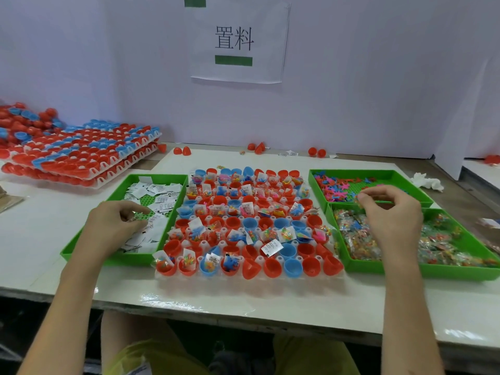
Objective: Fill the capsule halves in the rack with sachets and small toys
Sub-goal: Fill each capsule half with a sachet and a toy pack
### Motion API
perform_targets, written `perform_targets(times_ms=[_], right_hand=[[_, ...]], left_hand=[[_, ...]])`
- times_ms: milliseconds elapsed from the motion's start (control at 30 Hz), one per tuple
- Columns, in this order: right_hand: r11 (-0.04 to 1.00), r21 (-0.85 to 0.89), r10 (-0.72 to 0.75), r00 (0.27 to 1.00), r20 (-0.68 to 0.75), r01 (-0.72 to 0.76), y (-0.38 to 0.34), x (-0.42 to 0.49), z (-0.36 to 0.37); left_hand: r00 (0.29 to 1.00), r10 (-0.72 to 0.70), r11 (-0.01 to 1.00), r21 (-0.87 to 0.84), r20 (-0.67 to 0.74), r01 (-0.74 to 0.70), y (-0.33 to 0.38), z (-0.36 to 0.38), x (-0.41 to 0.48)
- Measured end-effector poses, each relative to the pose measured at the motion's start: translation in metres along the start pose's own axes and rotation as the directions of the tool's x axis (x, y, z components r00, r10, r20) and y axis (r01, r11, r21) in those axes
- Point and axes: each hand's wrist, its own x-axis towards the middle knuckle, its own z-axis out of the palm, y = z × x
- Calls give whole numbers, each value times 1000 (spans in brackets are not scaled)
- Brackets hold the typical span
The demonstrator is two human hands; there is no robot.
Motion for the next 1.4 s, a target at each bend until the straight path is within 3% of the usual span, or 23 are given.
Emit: perform_targets(times_ms=[133,300,467,567,733,833,933,1033,1200,1400], right_hand=[[999,46,-26,1000,-1,26,-5,-3,2],[985,156,-82,997,5,80,-16,-4,3],[971,213,-126,991,51,112,-27,-7,2],[964,256,-100,991,90,74,-34,-9,-1],[901,432,-166,950,265,37,-66,-24,-6],[834,552,-297,863,408,26,-93,-40,-9],[783,622,-426,748,509,22,-111,-54,-10],[778,625,-489,680,545,59,-119,-60,-7],[833,543,-433,740,514,109,-117,-59,-4],[854,508,-424,719,550,115,-110,-55,-6]], left_hand=[[995,4,999,-47,-96,-9,0,1,-1],[974,-31,972,-233,-223,-22,-2,-3,-1],[888,-114,934,-352,-446,-57,8,-6,-6],[872,-88,903,-409,-481,-134,35,-10,-15],[948,51,721,-645,-315,-253,119,-7,-57],[970,137,569,-785,-203,-245,162,4,-87],[973,169,494,-840,-159,-223,184,16,-107],[956,247,538,-799,-156,-269,190,23,-116],[948,315,551,-802,-55,-230,187,16,-119],[921,390,619,-745,17,-248,182,18,-120]])
